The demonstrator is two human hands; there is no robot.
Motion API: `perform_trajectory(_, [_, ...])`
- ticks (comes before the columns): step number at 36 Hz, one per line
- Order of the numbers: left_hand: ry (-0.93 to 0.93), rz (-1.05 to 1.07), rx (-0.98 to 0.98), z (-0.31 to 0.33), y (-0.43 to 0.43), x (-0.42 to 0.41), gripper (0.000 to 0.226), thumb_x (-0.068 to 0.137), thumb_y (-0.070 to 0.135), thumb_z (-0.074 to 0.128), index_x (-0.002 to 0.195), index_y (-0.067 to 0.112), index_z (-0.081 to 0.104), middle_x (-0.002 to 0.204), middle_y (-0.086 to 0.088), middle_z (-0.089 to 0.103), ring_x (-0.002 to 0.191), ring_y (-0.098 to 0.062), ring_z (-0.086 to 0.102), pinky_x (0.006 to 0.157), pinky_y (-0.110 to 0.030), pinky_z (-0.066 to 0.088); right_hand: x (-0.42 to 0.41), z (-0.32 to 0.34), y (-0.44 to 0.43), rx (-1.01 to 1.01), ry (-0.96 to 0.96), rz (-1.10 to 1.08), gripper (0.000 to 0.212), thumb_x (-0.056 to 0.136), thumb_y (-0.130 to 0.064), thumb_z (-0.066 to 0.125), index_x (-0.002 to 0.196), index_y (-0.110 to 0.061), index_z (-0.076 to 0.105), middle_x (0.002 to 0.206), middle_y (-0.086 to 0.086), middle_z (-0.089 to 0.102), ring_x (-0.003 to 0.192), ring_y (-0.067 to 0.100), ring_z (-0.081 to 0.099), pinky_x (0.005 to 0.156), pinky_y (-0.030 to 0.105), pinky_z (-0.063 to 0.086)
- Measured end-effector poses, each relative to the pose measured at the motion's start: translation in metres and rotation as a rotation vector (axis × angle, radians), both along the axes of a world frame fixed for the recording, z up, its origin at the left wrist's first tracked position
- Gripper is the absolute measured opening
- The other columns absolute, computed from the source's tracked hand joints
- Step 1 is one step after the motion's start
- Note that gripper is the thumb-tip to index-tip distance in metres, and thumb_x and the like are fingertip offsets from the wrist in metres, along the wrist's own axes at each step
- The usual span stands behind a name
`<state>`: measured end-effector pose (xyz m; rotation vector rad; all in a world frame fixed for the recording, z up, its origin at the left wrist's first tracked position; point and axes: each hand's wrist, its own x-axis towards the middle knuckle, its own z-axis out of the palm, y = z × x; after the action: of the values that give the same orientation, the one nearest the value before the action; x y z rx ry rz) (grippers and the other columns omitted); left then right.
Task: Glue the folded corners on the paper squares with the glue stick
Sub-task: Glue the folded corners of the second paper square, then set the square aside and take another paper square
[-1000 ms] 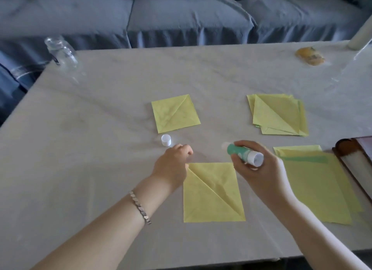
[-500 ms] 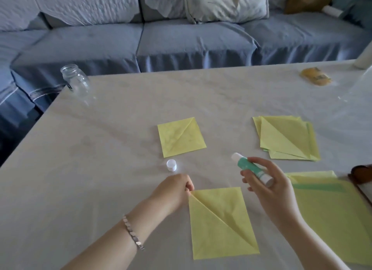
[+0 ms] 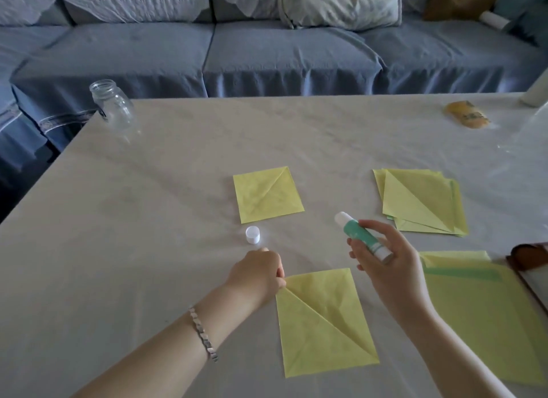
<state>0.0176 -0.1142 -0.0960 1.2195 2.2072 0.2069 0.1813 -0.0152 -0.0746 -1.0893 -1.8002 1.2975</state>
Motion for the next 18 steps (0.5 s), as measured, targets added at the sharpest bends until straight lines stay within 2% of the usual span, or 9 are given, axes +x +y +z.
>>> perform_trajectory(2, [-0.003,0.003,0.016,-0.001,-0.001,-0.001,0.008,0.091,0.017,0.052,0.083,0.019,0.055,0.101,0.0,0.052,0.092,-0.019,0.053,0.075,-0.026,0.04,0.002,-0.001,0.0,-0.002,0.003,-0.004,0.029,0.081,-0.01,0.066,0.089,-0.038,0.062,0.081,0.005,0.069,0.073,0.032,0.062,0.068,0.049,0.053])
perform_trajectory(4, [-0.027,0.023,0.064,-0.001,-0.004,-0.003,0.012,0.091,0.015,0.05,0.08,0.019,0.052,0.09,0.004,0.054,0.084,-0.017,0.052,0.07,-0.026,0.039,0.003,-0.002,0.001,0.002,0.007,-0.005,0.03,0.081,-0.011,0.066,0.089,-0.039,0.062,0.082,0.005,0.069,0.074,0.033,0.062,0.068,0.05,0.053])
perform_trajectory(7, [-0.134,0.162,0.271,0.004,-0.012,-0.012,0.024,0.092,0.014,0.055,0.07,0.023,0.049,0.075,0.007,0.058,0.078,-0.017,0.059,0.069,-0.029,0.044,0.002,-0.001,0.002,0.028,0.025,-0.018,0.031,0.081,-0.011,0.066,0.088,-0.041,0.063,0.082,0.006,0.069,0.074,0.037,0.062,0.065,0.05,0.053])
perform_trajectory(9, [-0.199,0.323,0.502,0.014,-0.021,-0.021,0.025,0.091,0.01,0.06,0.07,0.023,0.053,0.072,0.006,0.063,0.07,-0.012,0.064,0.069,-0.03,0.051,0.001,0.002,0.003,0.055,0.053,-0.038,0.032,0.081,-0.012,0.066,0.089,-0.043,0.063,0.084,0.006,0.069,0.073,0.036,0.062,0.064,0.051,0.053])
perform_trajectory(13, [-0.278,0.728,0.933,0.034,-0.043,-0.054,0.024,0.088,-0.002,0.059,0.072,0.016,0.057,0.074,-0.003,0.062,0.054,-0.009,0.065,0.051,-0.019,0.053,-0.009,0.011,0.002,0.103,0.122,-0.052,0.026,0.077,-0.022,0.068,0.091,-0.044,0.062,0.087,0.007,0.068,0.075,0.035,0.063,0.064,0.048,0.053])
perform_trajectory(15, [-0.321,0.934,1.032,0.035,-0.053,-0.078,0.022,0.089,-0.005,0.057,0.073,0.011,0.057,0.073,-0.008,0.061,0.05,-0.008,0.065,0.048,-0.018,0.052,-0.016,0.013,0.001,0.111,0.127,-0.03,0.029,0.078,-0.02,0.068,0.089,-0.046,0.062,0.089,0.009,0.068,0.076,0.036,0.062,0.064,0.047,0.052])
perform_trajectory(18, [-0.385,1.195,1.026,0.022,-0.061,-0.114,0.02,0.088,-0.008,0.055,0.074,0.005,0.055,0.07,-0.013,0.059,0.041,-0.007,0.061,0.044,-0.016,0.05,-0.027,0.012,-0.005,0.1,0.097,0.023,0.04,0.082,-0.009,0.066,0.087,-0.048,0.062,0.086,0.01,0.069,0.075,0.04,0.061,0.064,0.051,0.051])
